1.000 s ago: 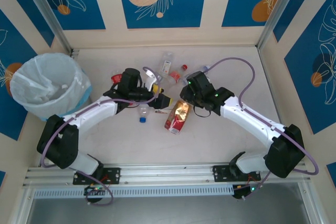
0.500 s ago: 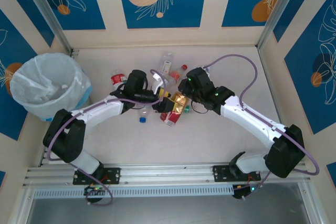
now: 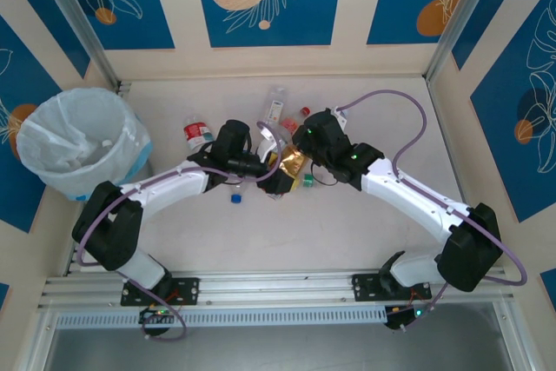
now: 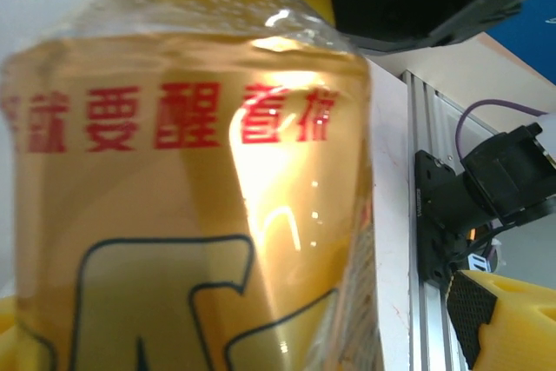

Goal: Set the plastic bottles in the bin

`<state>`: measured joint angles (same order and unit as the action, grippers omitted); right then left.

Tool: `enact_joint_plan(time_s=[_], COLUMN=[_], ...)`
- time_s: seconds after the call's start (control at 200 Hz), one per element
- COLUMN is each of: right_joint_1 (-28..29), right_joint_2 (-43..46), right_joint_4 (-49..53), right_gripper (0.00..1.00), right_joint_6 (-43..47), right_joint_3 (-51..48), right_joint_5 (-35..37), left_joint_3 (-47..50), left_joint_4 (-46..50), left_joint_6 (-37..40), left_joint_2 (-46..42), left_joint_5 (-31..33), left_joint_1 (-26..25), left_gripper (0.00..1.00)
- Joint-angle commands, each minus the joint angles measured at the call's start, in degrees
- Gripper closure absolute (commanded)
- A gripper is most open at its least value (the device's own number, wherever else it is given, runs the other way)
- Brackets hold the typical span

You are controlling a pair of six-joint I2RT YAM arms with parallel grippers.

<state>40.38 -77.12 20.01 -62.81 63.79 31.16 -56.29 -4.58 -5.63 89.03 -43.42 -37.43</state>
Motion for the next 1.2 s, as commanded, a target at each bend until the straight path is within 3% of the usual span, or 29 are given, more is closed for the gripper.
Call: enact_joint_plan(time_s=[0.0, 0.125, 0.415, 0.62, 0.83, 0.9, 0.995, 1.125, 1.195], right_joint_1=[0.32, -0.47, -1.57, -1.8, -1.79, -1.88, -1.88, -1.49, -1.41], right_joint_2=[0.82, 1.43, 2.24, 1.81, 1.88, 2.31, 2.42, 2.02, 2.16], right_joint_4=[-1.38, -0.59, 0.23, 0.16, 1.87, 1.88, 2.43, 4.75, 6.54], right_gripper=[1.0, 1.0, 1.0, 1.0, 0.98, 0.87, 0.65, 0.24, 0.12], right_joint_6=[-0.91, -1.47, -4.21, -4.63, -3.69, -2.75, -0.23, 2.44, 4.09], right_joint_3=[1.87, 1.95, 1.78, 1.94, 1.72, 1.78, 2.56, 4.72, 5.72], right_joint_5=[2.23, 0.38, 0.82, -0.59, 0.87, 1.18, 0.92, 0.66, 1.58], left_joint_3=[0.49, 0.31, -0.93, -0.33, -0.82, -1.08, -1.78, -2.42, -2.44], left_joint_4=[1.99, 2.67, 5.37, 2.52, 0.75, 0.85, 1.31, 1.35, 1.33], left_joint_6=[2.95, 4.47, 5.72, 4.17, 2.9, 2.58, 2.07, 1.25, 1.16], left_joint_2=[-0.01, 0.0, 1.52, 0.88, 0.48, 0.44, 0.27, -0.13, -0.33], left_joint_5=[-2.55, -0.75, 0.93, 2.0, 3.4, 3.92, 2.87, 2.77, 3.23], left_joint_1=[-0.5, -0.39, -0.9, -0.9, -0.97, -0.88, -0.76, -0.59, -0.38], left_gripper=[0.12, 0.17, 0.16, 0.43, 0.55, 0.57, 0.61, 0.63, 0.63])
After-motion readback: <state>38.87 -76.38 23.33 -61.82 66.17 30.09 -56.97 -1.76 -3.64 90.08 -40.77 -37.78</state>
